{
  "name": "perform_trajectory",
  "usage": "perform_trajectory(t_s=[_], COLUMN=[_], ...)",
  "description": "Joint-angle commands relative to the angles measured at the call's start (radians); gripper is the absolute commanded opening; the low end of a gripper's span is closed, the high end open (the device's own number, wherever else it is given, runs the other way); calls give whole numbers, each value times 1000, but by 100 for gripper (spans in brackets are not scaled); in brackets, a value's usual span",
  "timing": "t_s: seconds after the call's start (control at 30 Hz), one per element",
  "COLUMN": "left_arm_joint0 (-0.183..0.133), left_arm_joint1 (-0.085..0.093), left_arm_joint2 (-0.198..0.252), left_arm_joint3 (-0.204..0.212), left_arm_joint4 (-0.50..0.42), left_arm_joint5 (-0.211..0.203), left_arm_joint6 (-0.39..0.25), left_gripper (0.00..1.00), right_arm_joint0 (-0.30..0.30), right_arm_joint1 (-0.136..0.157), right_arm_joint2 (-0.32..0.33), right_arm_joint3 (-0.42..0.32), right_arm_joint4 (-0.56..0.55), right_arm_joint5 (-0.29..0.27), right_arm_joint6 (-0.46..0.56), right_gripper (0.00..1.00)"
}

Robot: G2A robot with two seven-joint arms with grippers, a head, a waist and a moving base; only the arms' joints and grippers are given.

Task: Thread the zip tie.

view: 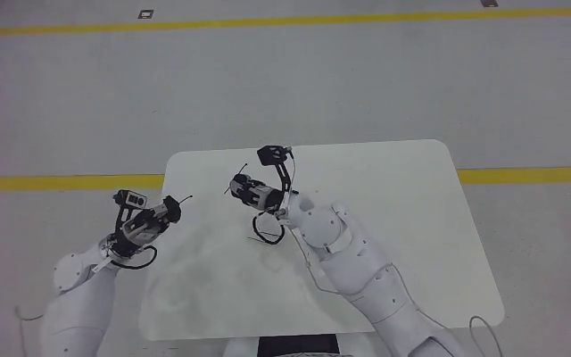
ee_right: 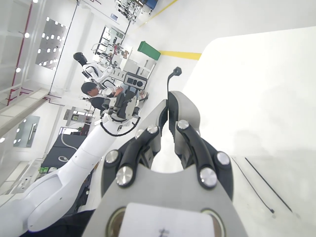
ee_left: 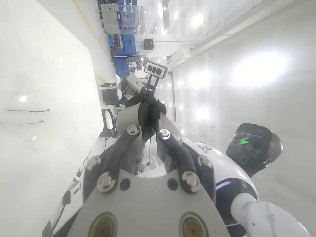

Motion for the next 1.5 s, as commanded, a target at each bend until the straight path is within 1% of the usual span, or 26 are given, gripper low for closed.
perform_trajectory(t_s=[0.0, 0.13, 0.27, 0.37, 0.53, 0.63, 0.87, 1.03, 1.17, 1.47], left_arm_joint0=[-5, -7, -13, -17, -21, -21, -21, -21, -21, -21], left_arm_joint1=[-4, -17, -33, -47, -69, -70, -70, -70, -70, -70], left_arm_joint2=[-12, -33, -44, -51, -59, -60, -60, -60, -60, -60], left_arm_joint3=[3, 6, 13, 16, 14, 14, 14, 14, 14, 14], left_arm_joint4=[3, 42, 72, 92, 113, 114, 114, 114, 114, 114], left_arm_joint5=[0, 0, 0, 0, 0, 0, 0, 0, 0, 0], left_arm_joint6=[-6, -6, -6, -6, -6, -6, -6, -6, -6, -6], left_gripper=[0, 0, 0, 0, 0, 0, 0, 0, 0, 0], right_arm_joint0=[-6, -6, 8, 25, 61, 76, 76, 69, 73, 91], right_arm_joint1=[2, 6, 8, 6, -5, -9, -9, -8, -11, -15], right_arm_joint2=[-5, -17, -32, -52, -97, -119, -119, -145, -162, -180], right_arm_joint3=[-7, -14, -13, -5, 25, 33, 33, 9, 11, 19], right_arm_joint4=[-17, -42, -55, -62, -62, -85, -85, -123, -131, -132], right_arm_joint5=[-12, -47, -74, -71, -36, -18, -18, -14, -7, -11], right_arm_joint6=[-22, -44, -52, -55, -70, -72, -72, -80, -88, -100], right_gripper=[0, 0, 0, 0, 0, 0, 0, 0, 0, 0])
